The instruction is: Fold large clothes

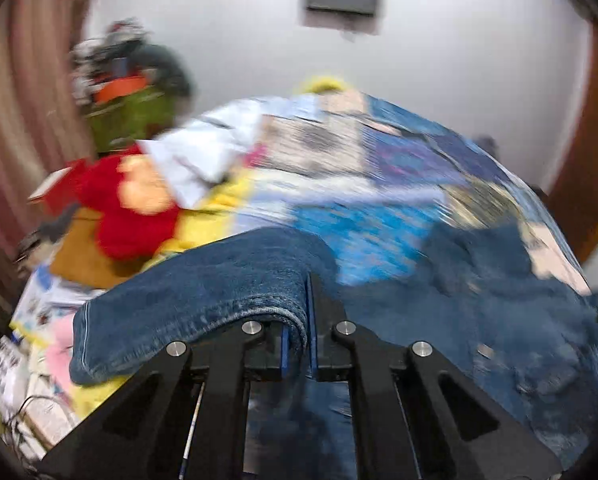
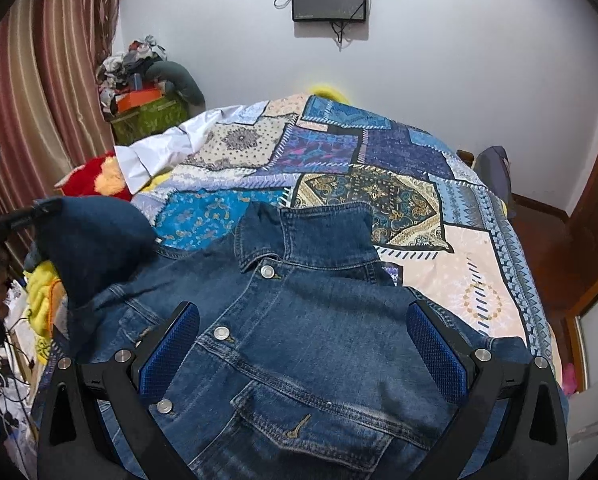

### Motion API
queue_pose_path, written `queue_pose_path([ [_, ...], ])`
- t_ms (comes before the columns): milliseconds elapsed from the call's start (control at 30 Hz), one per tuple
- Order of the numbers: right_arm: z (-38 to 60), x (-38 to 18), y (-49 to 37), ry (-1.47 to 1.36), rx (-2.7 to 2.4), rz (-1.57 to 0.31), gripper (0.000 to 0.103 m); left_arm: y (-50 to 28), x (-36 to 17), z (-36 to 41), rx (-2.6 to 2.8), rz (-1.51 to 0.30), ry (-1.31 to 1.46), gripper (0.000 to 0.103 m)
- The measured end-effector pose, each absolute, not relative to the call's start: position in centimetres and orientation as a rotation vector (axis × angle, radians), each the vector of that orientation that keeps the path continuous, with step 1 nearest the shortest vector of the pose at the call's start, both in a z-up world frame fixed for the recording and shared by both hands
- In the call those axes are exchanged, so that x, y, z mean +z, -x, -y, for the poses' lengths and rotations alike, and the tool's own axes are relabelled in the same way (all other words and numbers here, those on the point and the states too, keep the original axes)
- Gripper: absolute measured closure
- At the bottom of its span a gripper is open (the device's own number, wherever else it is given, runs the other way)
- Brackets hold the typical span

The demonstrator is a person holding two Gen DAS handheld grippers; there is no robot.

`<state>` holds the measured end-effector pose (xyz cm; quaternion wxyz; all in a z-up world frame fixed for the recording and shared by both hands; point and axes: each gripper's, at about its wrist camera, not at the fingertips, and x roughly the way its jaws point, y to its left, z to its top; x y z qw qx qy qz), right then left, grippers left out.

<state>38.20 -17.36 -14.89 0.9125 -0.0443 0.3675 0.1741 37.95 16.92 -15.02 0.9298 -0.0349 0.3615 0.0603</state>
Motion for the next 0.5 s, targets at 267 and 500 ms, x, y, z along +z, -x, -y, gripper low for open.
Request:
queue_pose_path([
  [267,18.9,-14.9,-36.6,0.077,0.382,-0.784,0.0,-39.9,-25.2,-11.6,0.046,-1.013,0.142,0.096],
  [500,19.3,-16.6,-37.0,0.059,0.403,-0.868,0.0,-37.8,-26.4,-12.4,0.048,-1.071,0.198,0.056],
])
